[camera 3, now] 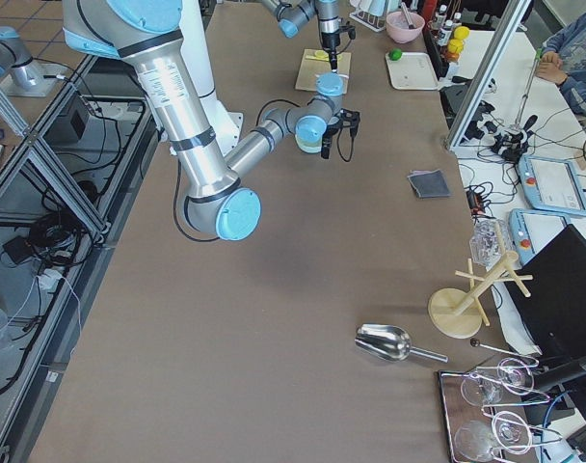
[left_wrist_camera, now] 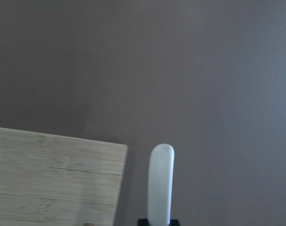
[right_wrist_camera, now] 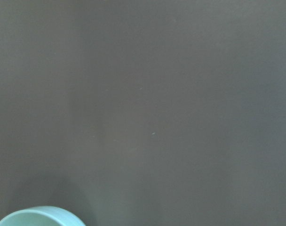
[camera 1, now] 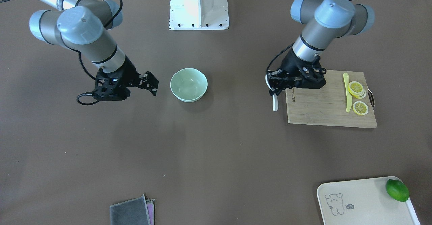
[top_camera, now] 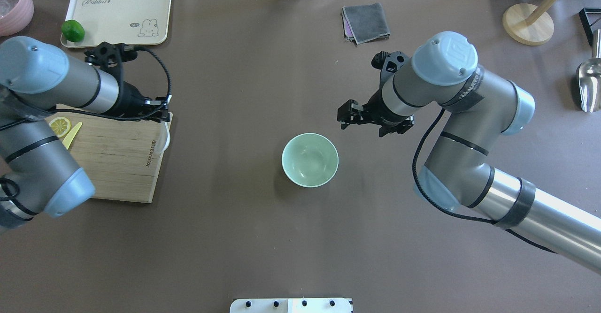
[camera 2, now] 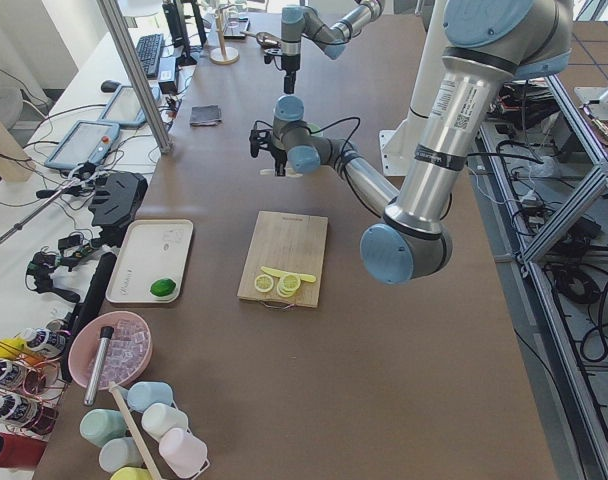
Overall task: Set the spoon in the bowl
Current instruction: 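Carry the spoon over the green bowl with the left gripper and release it inside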
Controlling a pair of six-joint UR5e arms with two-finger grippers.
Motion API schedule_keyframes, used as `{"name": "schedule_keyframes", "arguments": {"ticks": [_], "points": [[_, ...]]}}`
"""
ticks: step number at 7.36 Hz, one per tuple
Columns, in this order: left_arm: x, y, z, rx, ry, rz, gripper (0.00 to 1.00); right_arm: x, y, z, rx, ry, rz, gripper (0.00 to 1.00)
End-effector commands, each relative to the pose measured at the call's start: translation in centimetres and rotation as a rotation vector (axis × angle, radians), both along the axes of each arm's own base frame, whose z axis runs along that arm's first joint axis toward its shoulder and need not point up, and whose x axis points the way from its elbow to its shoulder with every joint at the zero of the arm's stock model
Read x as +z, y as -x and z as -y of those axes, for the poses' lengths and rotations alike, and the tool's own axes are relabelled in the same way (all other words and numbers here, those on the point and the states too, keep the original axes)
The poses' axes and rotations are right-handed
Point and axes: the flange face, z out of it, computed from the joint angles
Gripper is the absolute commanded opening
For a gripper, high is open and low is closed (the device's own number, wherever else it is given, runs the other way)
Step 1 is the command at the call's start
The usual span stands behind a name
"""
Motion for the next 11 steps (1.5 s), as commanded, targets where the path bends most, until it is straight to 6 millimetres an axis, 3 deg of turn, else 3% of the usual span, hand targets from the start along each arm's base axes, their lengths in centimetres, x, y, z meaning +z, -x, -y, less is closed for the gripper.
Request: {"name": "schedule_keyframes", "arguments": {"ticks": [1,2,3,5,6,7,8,9,10,11], "points": [[-8.2,-5.8,-1.4,-0.040,0.034,-0.037,0.00,6.1,-8.5,3.0,-0.068,-0.065,-0.024,1.00],[-10.6,-9.3,-1.5,-0.064,0.034,-0.040,0.00,8.1,-10.6,3.4,-0.081,-0.089,-0.045,1.00],[-13.1,-12.0,-1.0,-0.089,0.060,-0.050,0.00,8.7,-11.5,3.7,-0.079,-0.096,-0.053,1.00],[-14.6,-15.6,-0.5,-0.119,0.060,-0.032,0.00,9.6,-11.9,3.4,-0.076,-0.087,-0.059,1.00],[-13.8,-16.1,-0.7,-0.127,0.051,-0.026,0.38,9.7,-12.0,3.3,-0.076,-0.085,-0.060,1.00],[-13.2,-16.3,-1.0,-0.118,0.039,-0.035,0.92,9.6,-12.1,3.3,-0.075,-0.088,-0.058,1.00],[-12.6,-15.8,-1.1,-0.117,0.041,-0.036,0.98,9.5,-12.6,3.4,-0.070,-0.086,-0.053,1.00],[-10.9,-12.7,-1.8,-0.116,0.023,-0.040,0.98,9.3,-13.4,3.7,-0.060,-0.088,-0.049,1.00],[-6.4,-7.0,-2.4,-0.042,-0.039,-0.014,0.98,9.4,-14.6,4.3,-0.048,-0.098,-0.053,1.00],[-3.0,-1.2,-0.5,0.002,-0.057,0.004,0.98,10.1,-16.5,4.9,-0.052,-0.127,-0.061,1.00]]}}
